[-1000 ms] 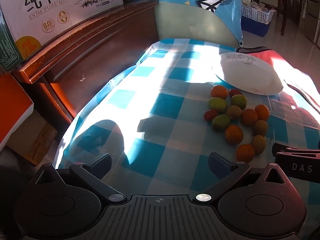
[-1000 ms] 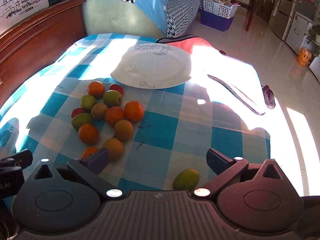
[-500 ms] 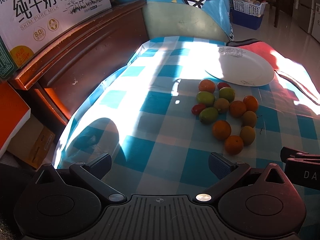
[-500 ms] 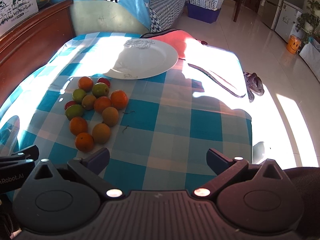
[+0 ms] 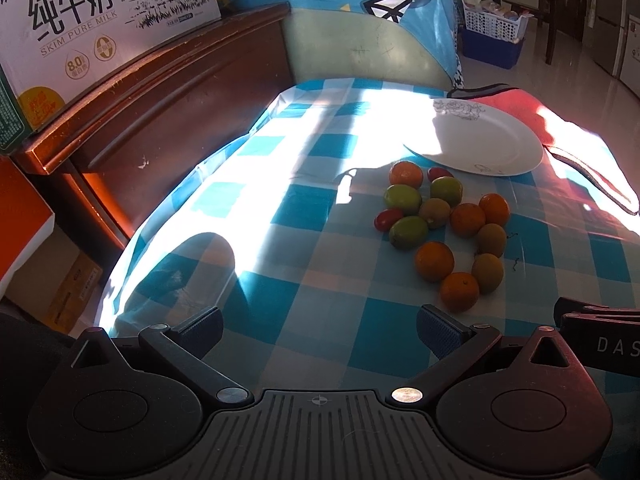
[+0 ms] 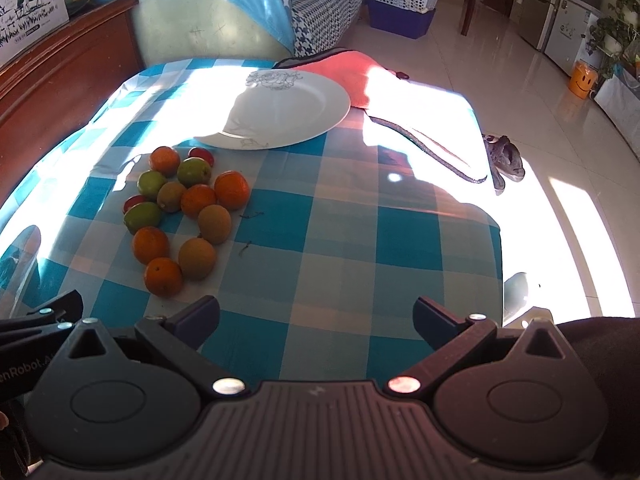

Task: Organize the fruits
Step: 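Move the right tool toward the green fruit beside the pile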

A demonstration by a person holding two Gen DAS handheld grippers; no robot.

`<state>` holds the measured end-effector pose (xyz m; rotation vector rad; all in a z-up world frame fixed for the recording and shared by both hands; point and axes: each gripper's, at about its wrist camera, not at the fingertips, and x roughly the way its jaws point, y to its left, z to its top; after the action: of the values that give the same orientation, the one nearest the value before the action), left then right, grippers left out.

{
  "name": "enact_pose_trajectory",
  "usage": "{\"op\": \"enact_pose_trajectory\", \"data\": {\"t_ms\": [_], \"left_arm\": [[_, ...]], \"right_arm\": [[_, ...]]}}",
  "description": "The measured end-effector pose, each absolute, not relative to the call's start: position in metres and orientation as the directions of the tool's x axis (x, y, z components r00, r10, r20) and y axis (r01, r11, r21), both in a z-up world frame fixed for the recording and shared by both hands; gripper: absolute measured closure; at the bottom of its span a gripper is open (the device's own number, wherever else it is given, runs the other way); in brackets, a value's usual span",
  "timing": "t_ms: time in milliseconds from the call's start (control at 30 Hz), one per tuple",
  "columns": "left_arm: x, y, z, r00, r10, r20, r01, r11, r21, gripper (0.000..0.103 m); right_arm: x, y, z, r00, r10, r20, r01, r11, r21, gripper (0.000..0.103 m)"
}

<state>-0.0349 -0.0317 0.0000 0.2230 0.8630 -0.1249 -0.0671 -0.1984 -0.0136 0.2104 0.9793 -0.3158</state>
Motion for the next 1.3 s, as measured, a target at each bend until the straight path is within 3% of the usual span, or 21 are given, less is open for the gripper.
{"op": "enact_pose_trajectory", "data": {"t_ms": [233,367,733,1200,1300], "left_arm": [[-0.027,-0.024,-0.008,0.641,-0.051,-0.766,0.197,0.975,0.1,0.0],[-0.025,-0.024,-0.009,0.634,-0.07,-0.77,0.207,0.975,0.081,0.0],[-0.03,-0.031,-0.008,0.594,-0.174,-0.786,0.292,0.956,0.009,0.0],[-0.049,-0.043,-0.006,0.541,-0.309,-0.782,0.399,0.913,-0.084,0.0],[-0.055,-0.052,-0.009,0.541,-0.303,-0.785,0.431,0.901,-0.051,0.0]], "right_arm": [[-0.07,-0.216,0.003,0.567,-0.093,-0.819,0.357,0.923,0.142,0.001],[-0.069,-0.226,0.0,0.536,-0.11,-0.837,0.407,0.902,0.143,0.001],[-0.068,-0.232,0.009,0.478,-0.1,-0.873,0.335,0.939,0.076,0.002],[-0.088,-0.256,0.019,0.358,-0.117,-0.926,0.33,0.944,0.008,0.028],[-0.089,-0.257,0.016,0.312,-0.098,-0.945,0.297,0.955,-0.001,0.036]]}}
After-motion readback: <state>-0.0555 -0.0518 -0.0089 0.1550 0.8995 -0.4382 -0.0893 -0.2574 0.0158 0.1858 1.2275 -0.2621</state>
